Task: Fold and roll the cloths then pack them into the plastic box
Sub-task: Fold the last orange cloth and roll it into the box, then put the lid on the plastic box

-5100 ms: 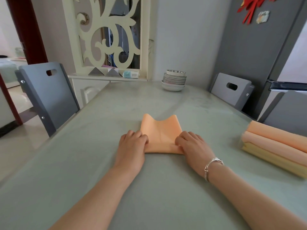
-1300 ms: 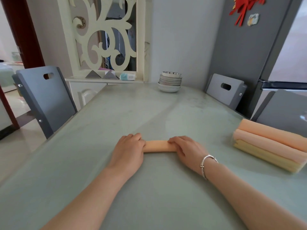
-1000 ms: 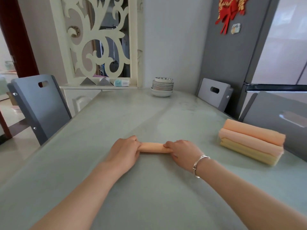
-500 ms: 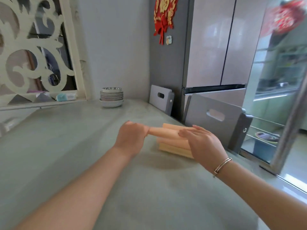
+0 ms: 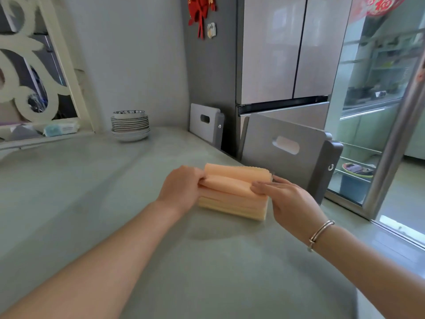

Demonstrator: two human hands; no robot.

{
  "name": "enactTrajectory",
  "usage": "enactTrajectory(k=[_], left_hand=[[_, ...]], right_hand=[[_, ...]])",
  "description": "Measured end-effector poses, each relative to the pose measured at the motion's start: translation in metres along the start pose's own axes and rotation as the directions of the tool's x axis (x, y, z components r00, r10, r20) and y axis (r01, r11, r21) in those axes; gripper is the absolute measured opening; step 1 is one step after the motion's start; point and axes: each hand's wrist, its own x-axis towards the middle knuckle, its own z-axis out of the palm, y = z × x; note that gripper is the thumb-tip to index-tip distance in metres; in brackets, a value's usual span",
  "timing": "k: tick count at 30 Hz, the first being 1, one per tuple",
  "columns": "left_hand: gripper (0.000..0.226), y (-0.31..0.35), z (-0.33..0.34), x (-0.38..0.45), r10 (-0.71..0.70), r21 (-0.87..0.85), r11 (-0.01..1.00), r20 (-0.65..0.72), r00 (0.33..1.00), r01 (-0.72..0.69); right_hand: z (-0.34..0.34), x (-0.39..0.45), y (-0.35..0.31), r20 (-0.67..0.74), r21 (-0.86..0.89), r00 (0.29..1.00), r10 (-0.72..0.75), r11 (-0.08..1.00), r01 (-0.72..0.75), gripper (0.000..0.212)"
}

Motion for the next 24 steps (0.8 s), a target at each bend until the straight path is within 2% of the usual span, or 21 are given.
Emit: enactTrajectory(k=[3, 8, 10, 12, 15, 16, 18, 21, 22, 24], left_hand=[[0.046, -0.007, -0.001, 0.000, -0.058, -0.225, 0.972, 0.038, 0.998, 0.065], [0.038, -0.008, -0.003, -0.015, -0.104, -0.465, 0.863, 0.216, 0.971, 0.196], [0.038, -0.006, -0.001, -0.018, -0.076, -0.442, 0.881, 0.221, 0.972, 0.169], [0.040, -0.007, 0.001, -0.015, -0.018, -0.293, 0.951, 0.257, 0.966, 0.096], [0.048, -0.006, 0.001, -0.011, 0.083, -0.055, 0.996, 0.340, 0.937, -0.069], [0.049, -0.003, 0.002, -0.010, 0.092, -0.030, 0.996, 0.335, 0.938, -0.087], [0.053, -0.004, 0.004, -0.007, 0.042, -0.049, 0.998, 0.258, 0.965, -0.031], [0.059, -0.009, 0.011, 0.005, -0.173, -0.199, 0.964, 0.029, 0.985, 0.175], [0.055, -0.009, 0.014, 0.011, -0.246, -0.249, 0.940, -0.021, 0.969, 0.233], [0.047, -0.004, 0.019, 0.024, -0.371, -0.284, 0.893, -0.027, 0.928, 0.349]], right_hand=[[0.005, -0.005, -0.001, -0.001, 0.010, 0.997, 0.074, 0.997, -0.074, 0.052], [-0.004, -0.003, -0.015, -0.004, 0.132, 0.973, 0.231, 0.965, -0.229, 0.049], [-0.002, 0.004, -0.021, 0.005, 0.118, 0.945, 0.327, 0.938, -0.326, 0.061], [0.004, 0.011, -0.024, -0.020, 0.052, 0.914, 0.405, 0.913, -0.404, 0.065], [0.009, 0.020, -0.026, -0.032, 0.006, 0.862, 0.505, 0.863, -0.505, 0.046], [0.011, 0.021, -0.026, -0.012, -0.005, 0.840, 0.543, 0.840, -0.543, 0.040], [0.013, 0.024, -0.028, 0.010, -0.013, 0.800, 0.600, 0.800, -0.600, 0.033], [0.015, 0.030, -0.028, 0.056, 0.047, 0.726, 0.685, 0.725, -0.687, 0.035], [0.015, 0.033, -0.025, 0.084, 0.101, 0.680, 0.728, 0.673, -0.733, 0.040], [0.016, 0.043, -0.016, 0.162, 0.184, 0.559, 0.813, 0.532, -0.826, 0.053]])
